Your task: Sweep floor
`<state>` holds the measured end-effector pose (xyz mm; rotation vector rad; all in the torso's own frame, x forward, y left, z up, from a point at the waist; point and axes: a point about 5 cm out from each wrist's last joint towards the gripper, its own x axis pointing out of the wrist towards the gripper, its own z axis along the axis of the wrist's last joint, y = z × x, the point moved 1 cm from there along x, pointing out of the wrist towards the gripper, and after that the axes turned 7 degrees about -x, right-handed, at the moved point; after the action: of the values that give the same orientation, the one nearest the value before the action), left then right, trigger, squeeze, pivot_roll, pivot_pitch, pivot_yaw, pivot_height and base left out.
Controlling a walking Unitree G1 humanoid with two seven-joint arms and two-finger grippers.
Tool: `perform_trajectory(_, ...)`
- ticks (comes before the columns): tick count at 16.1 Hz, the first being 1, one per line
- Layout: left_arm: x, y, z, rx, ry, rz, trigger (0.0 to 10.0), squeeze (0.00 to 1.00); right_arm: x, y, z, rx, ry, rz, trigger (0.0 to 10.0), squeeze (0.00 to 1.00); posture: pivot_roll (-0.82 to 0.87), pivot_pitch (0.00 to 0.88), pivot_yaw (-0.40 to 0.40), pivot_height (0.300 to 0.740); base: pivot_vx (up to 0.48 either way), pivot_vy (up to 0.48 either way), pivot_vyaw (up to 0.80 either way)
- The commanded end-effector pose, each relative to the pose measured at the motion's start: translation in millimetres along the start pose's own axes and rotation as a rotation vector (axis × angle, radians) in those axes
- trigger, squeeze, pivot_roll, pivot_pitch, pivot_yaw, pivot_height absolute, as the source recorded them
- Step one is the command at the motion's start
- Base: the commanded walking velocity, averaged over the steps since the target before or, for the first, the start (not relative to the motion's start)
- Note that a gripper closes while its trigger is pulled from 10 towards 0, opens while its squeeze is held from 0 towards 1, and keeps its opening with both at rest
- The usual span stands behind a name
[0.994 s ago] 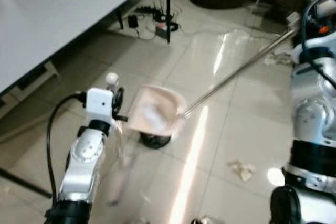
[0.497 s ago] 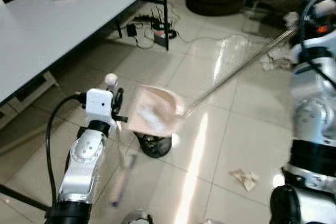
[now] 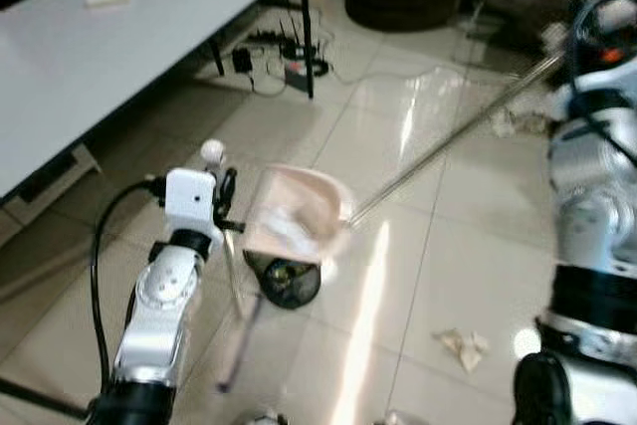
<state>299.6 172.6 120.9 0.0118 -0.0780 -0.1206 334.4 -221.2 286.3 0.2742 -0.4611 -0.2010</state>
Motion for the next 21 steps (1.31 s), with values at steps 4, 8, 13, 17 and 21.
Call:
perform_trajectory(4, 1.2, 6.8, 9.5, 0.034, -0.036, 0.011, 10.0, 0.0, 1.0, 12.9, 11.1, 0.052, -0.052, 0.035, 10.0, 0.0, -0.01, 0.075, 0.029, 0.74, 0.341, 0.0, 0.0)
perform_trajectory(8, 0.9, 7.1, 9.8, 0.037, -0.036, 0.009, 10.0, 0.0, 0.8, 12.5, 10.6, 0.051, -0.051, 0.032, 10.0, 0.0, -0.01, 0.077, 0.029, 0.74, 0.341, 0.0, 0.0)
perform_trajectory(13, 0.7, 7.6, 9.5, 0.043, -0.033, 0.006, 10.0, 0.0, 0.5, 12.5, 9.5, 0.053, -0.05, 0.03, 10.0, 0.0, 0.0, 0.078, 0.03, 0.74, 0.337, 0.0, 0.0)
perform_trajectory(17, -0.1, 9.0, 7.2, 0.046, -0.013, 0.014, 10.0, 0.0, -0.4, 12.2, 9.3, 0.049, -0.054, 0.03, 10.0, 0.0, 0.0, 0.073, 0.03, 0.74, 0.242, 0.0, 0.0)
perform_trajectory(21, -2.0, 13.5, 5.0, 0.057, 0.007, 0.032, 10.0, 0.0, -0.2, 12.4, 8.5, 0.049, -0.057, 0.027, 10.0, 0.0, 0.01, 0.068, 0.028, 0.74, 0.0, 0.0, 0.0)
